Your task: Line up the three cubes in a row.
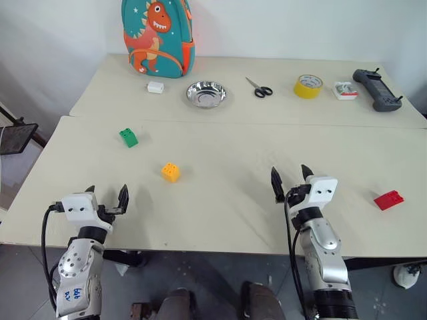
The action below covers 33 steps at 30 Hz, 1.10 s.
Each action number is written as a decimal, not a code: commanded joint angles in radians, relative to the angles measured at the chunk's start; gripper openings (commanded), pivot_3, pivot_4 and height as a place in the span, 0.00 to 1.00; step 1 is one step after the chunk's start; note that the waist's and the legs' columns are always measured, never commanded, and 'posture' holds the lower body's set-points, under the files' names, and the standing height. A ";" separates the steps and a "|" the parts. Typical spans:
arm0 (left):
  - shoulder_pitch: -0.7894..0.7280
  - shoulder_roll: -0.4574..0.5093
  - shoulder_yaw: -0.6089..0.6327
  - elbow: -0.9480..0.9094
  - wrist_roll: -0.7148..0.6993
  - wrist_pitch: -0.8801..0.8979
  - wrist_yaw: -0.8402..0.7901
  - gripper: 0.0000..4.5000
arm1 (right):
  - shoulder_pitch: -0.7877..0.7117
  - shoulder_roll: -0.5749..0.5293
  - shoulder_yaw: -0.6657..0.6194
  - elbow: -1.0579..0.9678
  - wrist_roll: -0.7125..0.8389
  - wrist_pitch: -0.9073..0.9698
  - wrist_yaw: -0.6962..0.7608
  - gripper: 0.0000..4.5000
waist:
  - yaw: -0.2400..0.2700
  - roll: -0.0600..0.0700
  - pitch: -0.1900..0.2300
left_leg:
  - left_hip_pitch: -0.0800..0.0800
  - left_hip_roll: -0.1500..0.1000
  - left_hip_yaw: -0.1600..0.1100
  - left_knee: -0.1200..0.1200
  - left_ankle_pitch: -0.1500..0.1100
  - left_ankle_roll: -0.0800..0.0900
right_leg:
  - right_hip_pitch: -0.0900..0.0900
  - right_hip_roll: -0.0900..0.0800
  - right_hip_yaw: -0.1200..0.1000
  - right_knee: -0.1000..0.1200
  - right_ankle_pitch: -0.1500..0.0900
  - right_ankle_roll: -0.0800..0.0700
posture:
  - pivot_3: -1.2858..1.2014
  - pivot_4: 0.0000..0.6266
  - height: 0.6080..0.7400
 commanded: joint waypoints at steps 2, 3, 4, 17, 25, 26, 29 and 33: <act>0.040 -0.013 0.005 -0.082 -0.043 0.008 -0.021 1.00 | 0.024 -0.013 0.001 -0.074 0.023 0.019 0.020 1.00 | 0.000 0.000 0.000 | 0.000 0.000 0.000 0.000 0.000 0.000 | 0.000 0.000 0.000 0.000 0.000 0.000 | 0.52 0.24 1.00; 0.043 -0.017 0.019 -0.094 -0.070 0.008 -0.030 1.00 | 0.023 -0.018 0.002 -0.081 0.023 0.025 0.024 1.00 | 0.001 0.000 0.000 | 0.000 0.000 0.000 0.000 0.000 0.000 | 0.000 0.000 0.000 0.000 0.000 0.000 | 0.52 0.24 1.00; 0.051 -0.010 0.032 -0.109 -0.105 0.008 -0.057 1.00 | 0.025 -0.030 0.000 -0.096 0.022 0.034 0.030 1.00 | 0.001 0.000 0.000 | 0.000 0.000 0.000 0.000 0.000 0.000 | 0.000 0.000 0.000 0.000 0.000 0.000 | 0.52 0.24 1.00; -0.155 0.436 -0.270 -0.114 -0.273 0.144 -0.837 1.00 | 0.484 -0.325 -0.589 -0.540 0.336 0.289 0.140 1.00 | 0.058 0.005 0.002 | -0.001 0.000 0.007 0.001 -0.003 0.001 | -0.003 0.002 0.006 -0.001 -0.001 -0.001 | 0.52 0.24 1.00; -0.442 0.376 -0.458 0.102 -0.186 0.097 -1.010 1.00 | 0.701 -0.430 -0.848 -0.262 0.426 0.324 0.354 1.00 | 0.036 0.005 0.002 | 0.001 0.001 0.018 0.000 -0.004 0.002 | -0.008 0.004 0.016 -0.001 -0.001 -0.001 | 0.52 0.24 1.00; -0.460 0.366 -0.467 0.126 -0.169 0.075 -1.017 1.00 | 0.702 -0.456 -0.848 -0.227 0.413 0.316 0.381 1.00 | 0.035 0.005 0.002 | 0.001 0.001 0.019 0.000 -0.004 0.002 | -0.008 0.004 0.016 -0.001 -0.001 -0.001 | 0.52 0.24 1.00; -0.489 0.343 -0.477 0.165 -0.137 0.033 -1.022 1.00 | 0.635 -0.571 -0.844 -0.141 0.425 0.375 0.413 1.00 | 0.021 0.005 0.002 | 0.001 0.001 0.021 0.000 -0.004 0.003 | -0.009 0.004 0.019 -0.001 -0.001 -0.001 | 0.52 0.24 1.00; -0.483 0.330 -0.479 0.153 -0.123 0.026 -1.013 1.00 | 0.517 -0.717 -0.803 -0.061 0.444 0.509 0.442 1.00 | 0.020 0.004 0.003 | 0.002 0.001 0.025 0.001 -0.004 0.004 | -0.011 0.003 0.023 0.000 0.000 -0.001 | 0.52 0.24 1.00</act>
